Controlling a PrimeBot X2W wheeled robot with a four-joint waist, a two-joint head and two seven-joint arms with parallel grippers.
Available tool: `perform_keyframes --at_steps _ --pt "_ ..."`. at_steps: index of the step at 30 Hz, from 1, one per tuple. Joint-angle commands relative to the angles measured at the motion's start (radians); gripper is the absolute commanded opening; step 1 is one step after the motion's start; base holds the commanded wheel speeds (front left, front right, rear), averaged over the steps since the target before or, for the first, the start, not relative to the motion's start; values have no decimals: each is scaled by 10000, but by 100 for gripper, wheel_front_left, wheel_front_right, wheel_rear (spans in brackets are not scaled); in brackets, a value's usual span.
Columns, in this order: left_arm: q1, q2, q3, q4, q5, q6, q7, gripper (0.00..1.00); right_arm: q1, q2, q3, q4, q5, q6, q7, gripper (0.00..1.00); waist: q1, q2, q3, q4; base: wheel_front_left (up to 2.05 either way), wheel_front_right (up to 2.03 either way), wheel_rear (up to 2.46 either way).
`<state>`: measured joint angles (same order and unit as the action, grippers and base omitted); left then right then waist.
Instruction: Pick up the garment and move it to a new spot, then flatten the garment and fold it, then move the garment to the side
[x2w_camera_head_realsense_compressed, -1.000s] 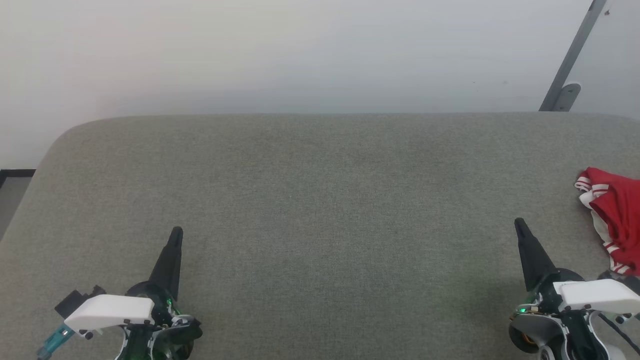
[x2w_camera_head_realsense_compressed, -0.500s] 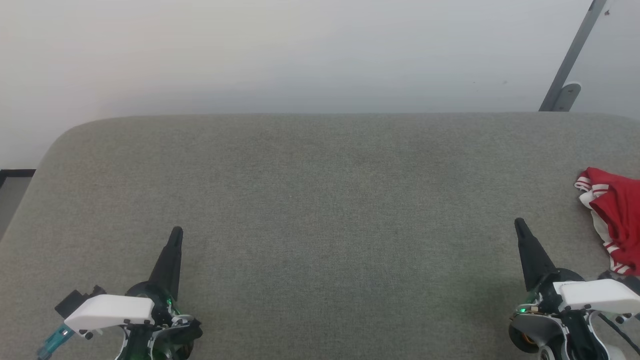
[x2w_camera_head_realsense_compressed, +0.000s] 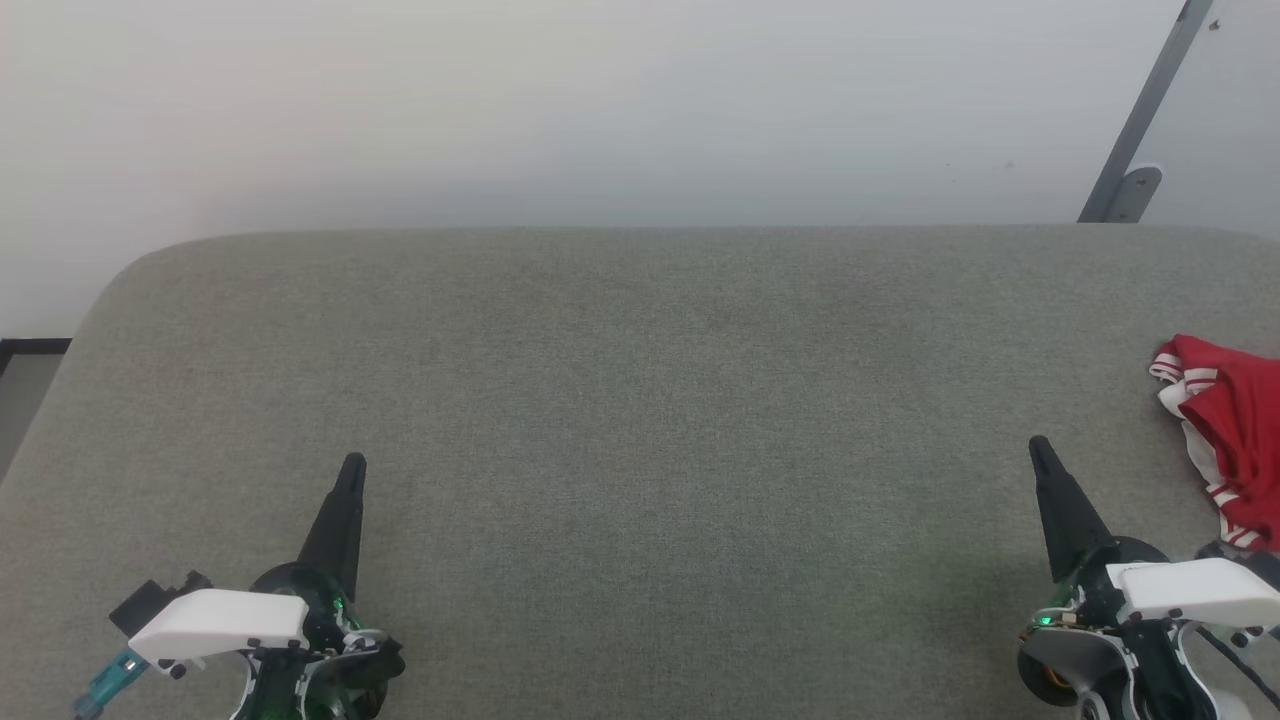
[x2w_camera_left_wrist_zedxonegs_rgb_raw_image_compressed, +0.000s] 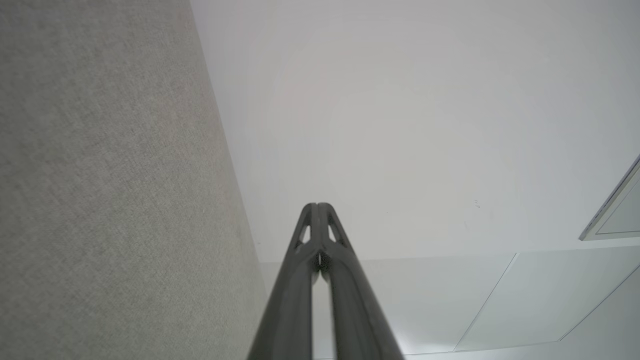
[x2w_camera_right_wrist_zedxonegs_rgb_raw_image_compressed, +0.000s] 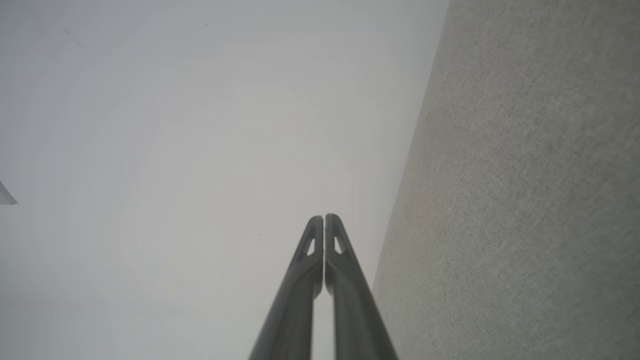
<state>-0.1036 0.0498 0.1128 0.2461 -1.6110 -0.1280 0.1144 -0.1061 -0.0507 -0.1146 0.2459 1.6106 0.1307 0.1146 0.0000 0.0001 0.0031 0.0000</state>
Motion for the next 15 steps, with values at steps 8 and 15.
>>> perform_keyframes --at_steps 8,15 --pt "-114 -22 27 -8 -36 -52 27 0 -44 34 -1 -32 45 0 22 0 0 -1 0 0 0 0 0" --pt "-114 -22 26 -8 -36 -52 27 0 -44 34 -3 -31 45 0 22 0 0 -1 0 0 0 0 0"
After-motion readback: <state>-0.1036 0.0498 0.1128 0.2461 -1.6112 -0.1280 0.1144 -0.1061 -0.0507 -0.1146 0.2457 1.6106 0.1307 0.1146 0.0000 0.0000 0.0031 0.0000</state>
